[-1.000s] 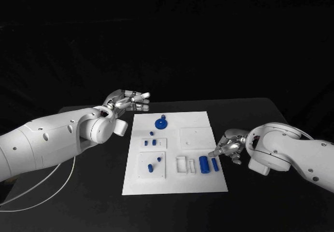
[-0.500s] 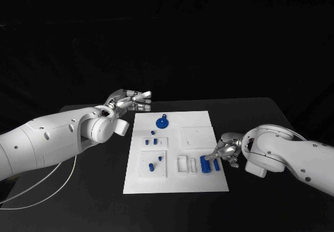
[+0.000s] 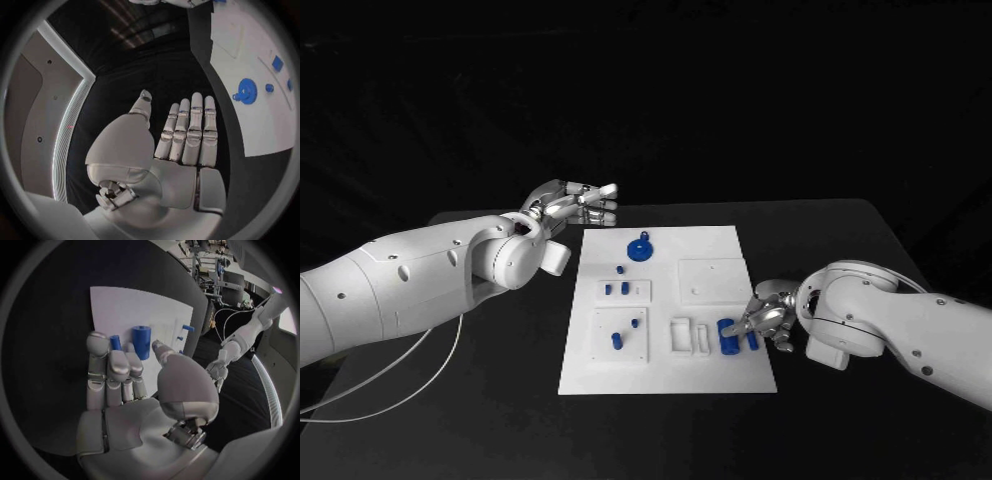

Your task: Assemble the parts on the task board

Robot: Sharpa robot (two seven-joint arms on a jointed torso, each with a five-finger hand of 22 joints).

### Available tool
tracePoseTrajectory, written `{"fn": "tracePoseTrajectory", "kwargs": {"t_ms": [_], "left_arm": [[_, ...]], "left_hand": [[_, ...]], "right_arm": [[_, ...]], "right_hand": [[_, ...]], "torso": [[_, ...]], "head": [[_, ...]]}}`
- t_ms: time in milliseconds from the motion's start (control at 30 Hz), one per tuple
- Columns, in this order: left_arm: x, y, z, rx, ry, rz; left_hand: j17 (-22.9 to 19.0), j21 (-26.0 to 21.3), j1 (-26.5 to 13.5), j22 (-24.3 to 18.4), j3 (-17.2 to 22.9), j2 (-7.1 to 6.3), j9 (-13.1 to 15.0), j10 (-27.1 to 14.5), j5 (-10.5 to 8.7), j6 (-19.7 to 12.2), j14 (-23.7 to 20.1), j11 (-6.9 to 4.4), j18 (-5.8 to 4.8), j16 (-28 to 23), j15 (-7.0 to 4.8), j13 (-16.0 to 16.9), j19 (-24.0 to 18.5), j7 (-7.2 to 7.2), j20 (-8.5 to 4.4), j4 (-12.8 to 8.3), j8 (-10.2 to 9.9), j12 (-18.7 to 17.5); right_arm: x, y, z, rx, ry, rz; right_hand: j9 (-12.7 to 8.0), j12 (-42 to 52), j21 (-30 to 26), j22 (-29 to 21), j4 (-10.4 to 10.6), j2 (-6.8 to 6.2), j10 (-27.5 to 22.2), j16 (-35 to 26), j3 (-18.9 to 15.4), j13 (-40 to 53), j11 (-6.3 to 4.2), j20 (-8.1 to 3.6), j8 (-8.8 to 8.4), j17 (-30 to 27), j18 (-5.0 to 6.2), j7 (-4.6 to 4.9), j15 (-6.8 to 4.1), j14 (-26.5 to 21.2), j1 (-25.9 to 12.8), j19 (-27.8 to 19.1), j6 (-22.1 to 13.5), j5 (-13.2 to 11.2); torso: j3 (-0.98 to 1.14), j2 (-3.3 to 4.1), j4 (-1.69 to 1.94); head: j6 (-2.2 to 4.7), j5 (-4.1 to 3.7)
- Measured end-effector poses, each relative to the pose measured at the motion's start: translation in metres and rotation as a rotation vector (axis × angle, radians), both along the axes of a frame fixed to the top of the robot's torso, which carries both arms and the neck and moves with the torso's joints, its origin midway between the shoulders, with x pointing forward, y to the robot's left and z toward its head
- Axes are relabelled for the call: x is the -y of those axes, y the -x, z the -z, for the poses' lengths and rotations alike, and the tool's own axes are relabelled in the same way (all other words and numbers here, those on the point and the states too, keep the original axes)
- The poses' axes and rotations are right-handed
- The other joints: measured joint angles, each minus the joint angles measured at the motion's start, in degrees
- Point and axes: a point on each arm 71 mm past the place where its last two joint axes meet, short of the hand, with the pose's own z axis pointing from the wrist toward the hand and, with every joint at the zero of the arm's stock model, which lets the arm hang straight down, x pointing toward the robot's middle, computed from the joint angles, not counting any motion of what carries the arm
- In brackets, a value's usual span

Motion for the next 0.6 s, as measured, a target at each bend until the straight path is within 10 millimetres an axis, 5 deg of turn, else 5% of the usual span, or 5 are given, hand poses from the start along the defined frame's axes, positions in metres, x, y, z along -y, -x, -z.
{"fn": "tracePoseTrajectory", "kwargs": {"t_ms": [400, 467, 500, 567, 600], "left_arm": [[0.003, 0.000, 0.000, -0.004, 0.002, 0.009], [0.003, 0.000, 0.000, -0.005, 0.002, 0.010], [0.003, -0.001, 0.000, -0.005, 0.002, 0.010], [0.004, -0.001, 0.001, -0.006, 0.002, 0.013], [0.004, -0.001, 0.001, -0.007, 0.002, 0.013]], "left_hand": [[0.0, 0.0, 0.1, 0.0, 0.6, -0.81, 0.0, -0.4, 0.00, -0.2, -0.2, 0.04, 0.00, 0.0, 0.20, 0.0, 0.0, 0.20, 0.01, 0.9, 0.0, 0.0], [0.0, 0.0, 0.1, 0.0, 0.6, -0.81, 0.0, -0.4, 0.00, -0.2, -0.2, 0.04, 0.00, 0.0, 0.20, 0.0, 0.0, 0.20, 0.01, 0.9, 0.0, 0.0], [0.0, 0.0, 0.1, 0.0, 0.6, -0.81, 0.0, -0.4, 0.00, -0.2, -0.2, 0.04, 0.00, 0.0, 0.20, 0.0, 0.0, 0.20, 0.01, 0.9, 0.0, 0.0], [0.0, 0.0, 0.1, 0.0, 0.6, -0.81, 0.0, -0.4, 0.00, -0.2, -0.2, 0.04, 0.00, 0.0, 0.20, 0.0, 0.0, 0.20, 0.01, 0.9, 0.0, 0.0], [0.0, 0.0, 0.1, 0.0, 0.6, -0.81, 0.0, -0.4, 0.00, -0.2, -0.2, 0.04, 0.00, 0.0, 0.20, 0.0, 0.0, 0.20, 0.01, 0.9, 0.0, 0.0]], "right_arm": [[-0.014, -0.003, 0.005, 0.018, 0.014, -0.020], [-0.015, -0.004, 0.006, 0.022, 0.017, -0.019], [-0.016, -0.005, 0.007, 0.023, 0.018, -0.018], [-0.018, -0.006, 0.009, 0.029, 0.021, -0.016], [-0.018, -0.006, 0.009, 0.030, 0.022, -0.015]], "right_hand": [[0.6, 0.0, -0.2, 0.3, 2.1, -1.57, 0.0, 0.0, -0.1, 0.1, 0.00, 0.00, 0.39, 0.2, -0.78, 0.01, 0.02, 0.0, 1.0, 0.0, 0.0, -1.1], [9.5, -0.4, -0.2, 0.3, 2.1, -1.57, 0.0, -0.2, -0.1, 0.1, 0.00, 0.00, 0.38, 0.2, -0.78, -0.12, 0.02, 0.0, 1.0, 0.0, -0.1, -1.1], [11.1, -0.4, -0.3, 0.3, 2.1, -1.57, 0.0, -0.2, -0.1, 0.1, 0.00, 0.00, 0.36, 0.2, -0.78, -0.11, 0.02, 0.0, 1.0, 0.0, -0.1, -1.1], [20.1, -0.4, -0.5, 0.3, 2.1, -1.57, 0.0, -0.2, -0.1, 0.1, 0.00, 0.00, 0.27, 0.2, -0.78, -0.11, 0.02, 0.0, 1.0, 0.0, -0.1, -1.1], [20.9, -0.4, -0.5, 0.3, 2.1, -1.57, 0.0, -0.2, -0.1, 0.1, 0.00, 0.00, 0.20, 0.2, -0.78, -0.11, 0.02, 0.0, 1.0, 0.0, -0.1, -1.1]], "torso": [[0.02, -0.03, -0.03], [0.01, -0.03, -0.04], [0.01, -0.03, -0.04], [0.00, -0.03, -0.04], [0.00, -0.03, -0.05]], "head": [[-0.19, 0.14], [-0.21, 0.19], [-0.23, 0.19], [-0.25, 0.26], [-0.27, 0.27]]}}
